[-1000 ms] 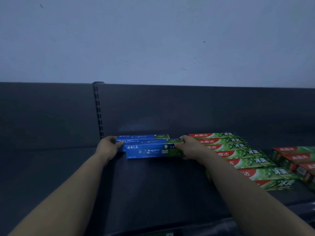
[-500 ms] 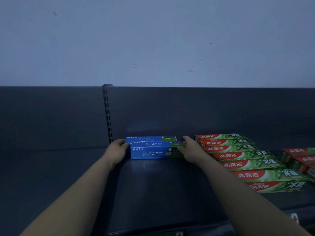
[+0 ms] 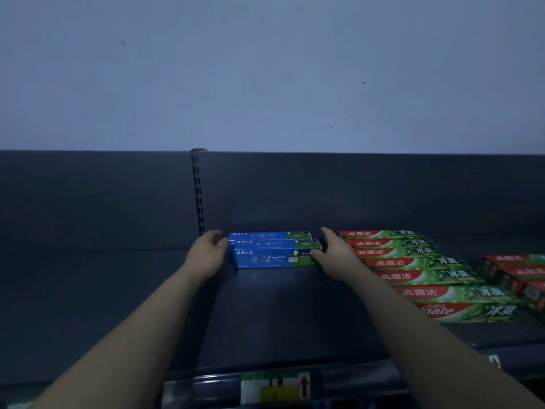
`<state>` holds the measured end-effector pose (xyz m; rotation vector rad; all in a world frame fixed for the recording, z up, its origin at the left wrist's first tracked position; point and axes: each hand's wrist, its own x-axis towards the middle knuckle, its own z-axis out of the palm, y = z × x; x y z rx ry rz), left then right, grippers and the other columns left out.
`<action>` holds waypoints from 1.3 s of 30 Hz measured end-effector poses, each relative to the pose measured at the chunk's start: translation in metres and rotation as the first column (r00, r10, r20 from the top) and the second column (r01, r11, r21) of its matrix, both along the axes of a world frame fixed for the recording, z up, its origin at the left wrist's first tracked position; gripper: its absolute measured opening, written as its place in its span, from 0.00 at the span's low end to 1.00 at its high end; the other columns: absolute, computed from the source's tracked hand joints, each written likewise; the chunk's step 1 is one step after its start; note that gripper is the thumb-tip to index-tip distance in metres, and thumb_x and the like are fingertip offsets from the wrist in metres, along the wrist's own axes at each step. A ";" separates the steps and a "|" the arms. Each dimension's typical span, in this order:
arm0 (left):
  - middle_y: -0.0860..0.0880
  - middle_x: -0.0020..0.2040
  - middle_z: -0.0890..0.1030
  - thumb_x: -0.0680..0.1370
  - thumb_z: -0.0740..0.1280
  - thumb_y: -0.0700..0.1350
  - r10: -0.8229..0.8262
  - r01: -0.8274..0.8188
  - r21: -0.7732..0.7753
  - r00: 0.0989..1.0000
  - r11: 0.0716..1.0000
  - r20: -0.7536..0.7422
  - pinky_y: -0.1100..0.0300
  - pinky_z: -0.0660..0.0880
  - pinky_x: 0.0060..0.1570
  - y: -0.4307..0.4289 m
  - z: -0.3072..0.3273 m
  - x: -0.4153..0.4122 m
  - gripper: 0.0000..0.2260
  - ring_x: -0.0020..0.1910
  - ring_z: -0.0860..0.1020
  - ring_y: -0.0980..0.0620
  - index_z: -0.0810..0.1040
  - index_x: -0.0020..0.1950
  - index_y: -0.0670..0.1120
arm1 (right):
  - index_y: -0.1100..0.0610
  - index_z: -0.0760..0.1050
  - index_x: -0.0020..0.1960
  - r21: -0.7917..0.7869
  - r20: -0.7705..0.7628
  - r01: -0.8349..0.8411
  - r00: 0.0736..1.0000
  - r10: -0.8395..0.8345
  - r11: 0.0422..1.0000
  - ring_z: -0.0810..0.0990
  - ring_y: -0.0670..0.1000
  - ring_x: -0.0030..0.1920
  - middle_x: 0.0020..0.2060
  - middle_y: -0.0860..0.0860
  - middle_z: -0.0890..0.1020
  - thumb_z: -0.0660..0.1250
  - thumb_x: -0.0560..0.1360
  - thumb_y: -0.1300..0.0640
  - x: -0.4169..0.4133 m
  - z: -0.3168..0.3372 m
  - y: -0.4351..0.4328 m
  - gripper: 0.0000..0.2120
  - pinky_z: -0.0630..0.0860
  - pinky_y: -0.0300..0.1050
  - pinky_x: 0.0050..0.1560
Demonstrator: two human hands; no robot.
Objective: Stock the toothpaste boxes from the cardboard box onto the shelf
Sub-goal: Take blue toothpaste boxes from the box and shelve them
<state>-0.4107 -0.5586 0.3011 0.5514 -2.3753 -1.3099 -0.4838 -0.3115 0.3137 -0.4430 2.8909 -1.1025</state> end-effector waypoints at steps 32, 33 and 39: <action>0.49 0.67 0.75 0.80 0.62 0.47 -0.963 0.948 -0.240 0.242 0.208 0.120 0.60 0.67 0.66 0.301 -0.067 0.268 0.18 0.66 0.72 0.53 0.71 0.70 0.45 | 0.56 0.60 0.75 0.246 -0.048 0.741 0.653 -0.755 0.625 0.56 0.55 0.76 0.74 0.52 0.64 0.63 0.78 0.51 0.492 -0.073 0.235 0.28 0.56 0.49 0.74; 0.49 0.66 0.75 0.80 0.63 0.47 -0.969 0.960 -0.219 0.206 0.173 0.134 0.58 0.68 0.66 0.317 -0.075 0.278 0.18 0.65 0.73 0.52 0.71 0.69 0.46 | 0.57 0.61 0.75 0.248 -0.027 0.769 0.614 -0.789 0.590 0.58 0.56 0.75 0.73 0.54 0.66 0.64 0.78 0.51 0.511 -0.081 0.249 0.28 0.57 0.48 0.73; 0.52 0.68 0.73 0.81 0.62 0.50 -0.958 0.988 -0.135 -0.036 -0.077 0.284 0.59 0.69 0.64 0.417 -0.120 0.338 0.20 0.66 0.71 0.54 0.68 0.72 0.48 | 0.59 0.63 0.74 0.227 0.136 0.903 0.342 -0.930 0.366 0.70 0.56 0.68 0.68 0.55 0.72 0.65 0.77 0.54 0.627 -0.118 0.312 0.28 0.66 0.46 0.64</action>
